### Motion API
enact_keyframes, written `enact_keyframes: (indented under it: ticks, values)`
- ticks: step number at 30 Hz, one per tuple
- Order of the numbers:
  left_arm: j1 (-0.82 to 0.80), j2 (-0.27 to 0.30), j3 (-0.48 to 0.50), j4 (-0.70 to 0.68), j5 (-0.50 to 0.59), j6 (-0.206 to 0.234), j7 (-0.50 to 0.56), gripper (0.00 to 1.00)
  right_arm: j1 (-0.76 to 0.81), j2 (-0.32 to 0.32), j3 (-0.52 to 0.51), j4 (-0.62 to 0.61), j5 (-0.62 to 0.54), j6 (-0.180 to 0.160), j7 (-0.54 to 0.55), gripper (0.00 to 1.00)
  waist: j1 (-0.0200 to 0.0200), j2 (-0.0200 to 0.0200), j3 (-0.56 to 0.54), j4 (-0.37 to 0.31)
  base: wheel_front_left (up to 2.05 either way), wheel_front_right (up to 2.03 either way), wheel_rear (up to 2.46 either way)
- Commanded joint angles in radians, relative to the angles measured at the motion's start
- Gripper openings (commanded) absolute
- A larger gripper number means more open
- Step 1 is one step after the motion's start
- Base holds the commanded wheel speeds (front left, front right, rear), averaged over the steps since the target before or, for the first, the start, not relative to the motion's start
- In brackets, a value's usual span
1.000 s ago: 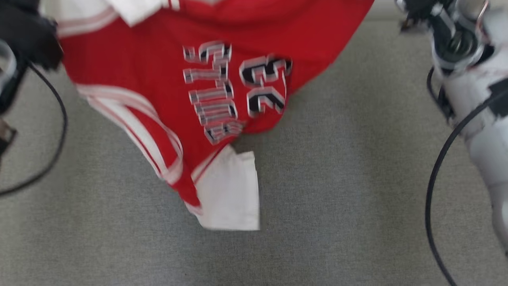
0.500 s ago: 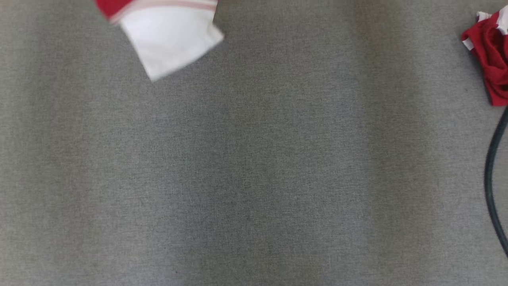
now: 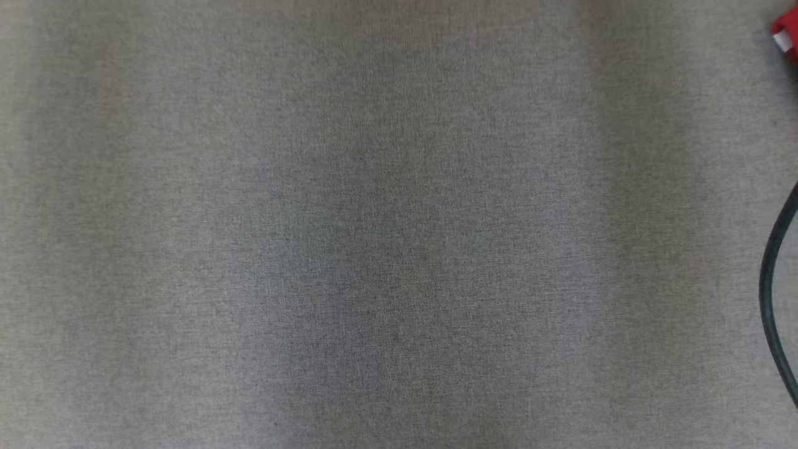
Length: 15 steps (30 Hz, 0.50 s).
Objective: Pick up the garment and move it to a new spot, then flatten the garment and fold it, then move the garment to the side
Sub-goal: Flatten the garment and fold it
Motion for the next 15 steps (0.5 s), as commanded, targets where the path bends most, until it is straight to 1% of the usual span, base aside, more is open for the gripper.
enact_keyframes:
  ticks: [1, 3, 5, 6, 9, 11, 15]
  values:
    - [0.047, 0.005, 0.010, -0.012, -0.024, 0.003, -0.011, 0.00, 0.045, -0.014, 0.015, -0.041, 0.023, 0.000, 0.001, 0.00, 0.0000, -0.0002, 0.025, 0.005, 0.00, 0.00, 0.00]
    - [0.106, 0.009, 0.024, -0.049, -0.040, 0.004, -0.021, 0.00, 0.123, -0.033, 0.028, -0.100, 0.059, 0.000, -0.004, 0.00, 0.0000, -0.0002, 0.011, 0.003, 0.00, 0.00, 0.00]
    - [0.186, 0.028, 0.035, -0.102, -0.051, 0.009, -0.028, 0.00, 0.209, -0.065, 0.036, -0.168, 0.100, 0.000, -0.021, 0.00, 0.0000, -0.0002, -0.015, 0.000, 0.00, 0.00, 0.00]
    - [0.235, 0.033, 0.042, -0.131, -0.060, 0.007, -0.028, 0.00, 0.259, -0.081, 0.045, -0.200, 0.116, 0.000, -0.025, 0.00, 0.0000, -0.0002, -0.030, 0.000, 0.00, 0.00, 0.00]
    - [0.426, 0.051, 0.067, -0.237, -0.090, 0.029, -0.031, 0.00, 0.436, -0.114, 0.068, -0.289, 0.174, 0.000, -0.038, 0.00, 0.0000, -0.0002, -0.093, 0.000, 0.00, 0.00, 0.00]
    - [0.550, 0.063, 0.084, -0.330, -0.114, 0.054, -0.030, 0.00, 0.537, -0.142, 0.072, -0.350, 0.218, 0.000, -0.044, 0.00, 0.0000, -0.0002, -0.129, 0.002, 0.00, 0.00, 0.00]
    - [0.812, 0.100, 0.117, -0.513, -0.146, 0.123, -0.030, 0.00, 0.753, -0.172, 0.083, -0.457, 0.296, 0.000, -0.046, 0.00, 0.0000, -0.0002, -0.203, 0.000, 0.00, 0.00, 0.00]
